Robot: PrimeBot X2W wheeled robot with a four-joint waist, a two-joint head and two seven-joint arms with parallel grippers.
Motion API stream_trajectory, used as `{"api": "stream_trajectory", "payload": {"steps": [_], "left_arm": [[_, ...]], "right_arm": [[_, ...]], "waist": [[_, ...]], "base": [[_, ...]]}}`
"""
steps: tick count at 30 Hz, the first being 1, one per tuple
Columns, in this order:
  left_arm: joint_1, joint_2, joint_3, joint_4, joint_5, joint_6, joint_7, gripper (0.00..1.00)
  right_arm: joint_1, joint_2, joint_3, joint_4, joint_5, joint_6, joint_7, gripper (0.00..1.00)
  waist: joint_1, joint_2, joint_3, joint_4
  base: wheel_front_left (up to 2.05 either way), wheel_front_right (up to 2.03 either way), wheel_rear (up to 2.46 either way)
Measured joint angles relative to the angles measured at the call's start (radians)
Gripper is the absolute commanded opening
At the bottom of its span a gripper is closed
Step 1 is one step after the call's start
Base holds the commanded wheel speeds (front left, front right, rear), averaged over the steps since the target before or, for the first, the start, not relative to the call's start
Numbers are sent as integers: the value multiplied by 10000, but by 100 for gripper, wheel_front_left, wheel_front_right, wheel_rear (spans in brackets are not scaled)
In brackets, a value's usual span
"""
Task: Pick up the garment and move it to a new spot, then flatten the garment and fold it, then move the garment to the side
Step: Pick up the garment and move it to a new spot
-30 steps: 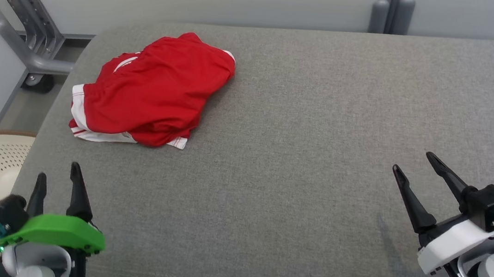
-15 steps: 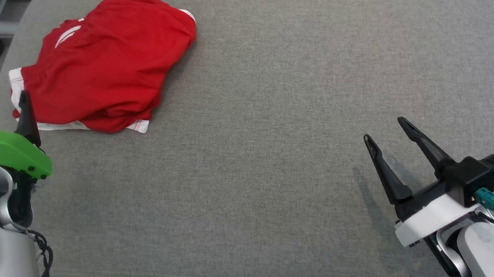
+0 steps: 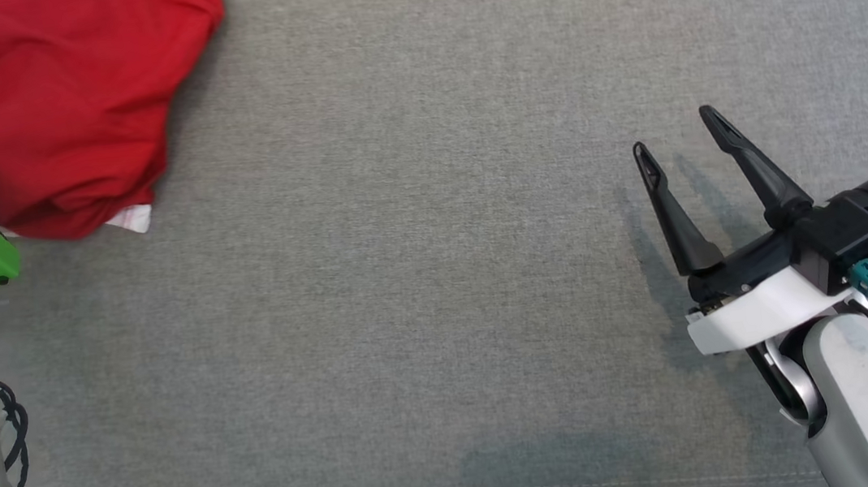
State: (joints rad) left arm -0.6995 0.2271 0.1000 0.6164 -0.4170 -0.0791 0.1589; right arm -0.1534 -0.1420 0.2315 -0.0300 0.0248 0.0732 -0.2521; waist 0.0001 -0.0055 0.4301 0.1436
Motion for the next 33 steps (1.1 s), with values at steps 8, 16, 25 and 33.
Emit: {"api": "stream_trajectory", "payload": {"steps": [8,16,25,33], "left_arm": [[-165,433,54,677,362,157,-119,100],[-600,525,-58,1260,623,196,-286,50],[-710,368,-69,1732,619,192,-780,0],[-1267,144,-130,1323,779,268,-2042,0]], "right_arm": [[-247,12,-23,50,-13,-2,0,100],[-262,90,-90,171,-12,-36,-15,100],[-389,144,-100,349,-12,-40,-25,100],[-381,174,-169,474,19,-61,-25,100]], "waist": [[0,0,535,-451],[0,0,757,-643],[0,0,551,-671],[0,0,205,-585]], "base": [[0,0,0],[0,0,0],[0,0,0],[0,0,0]]}}
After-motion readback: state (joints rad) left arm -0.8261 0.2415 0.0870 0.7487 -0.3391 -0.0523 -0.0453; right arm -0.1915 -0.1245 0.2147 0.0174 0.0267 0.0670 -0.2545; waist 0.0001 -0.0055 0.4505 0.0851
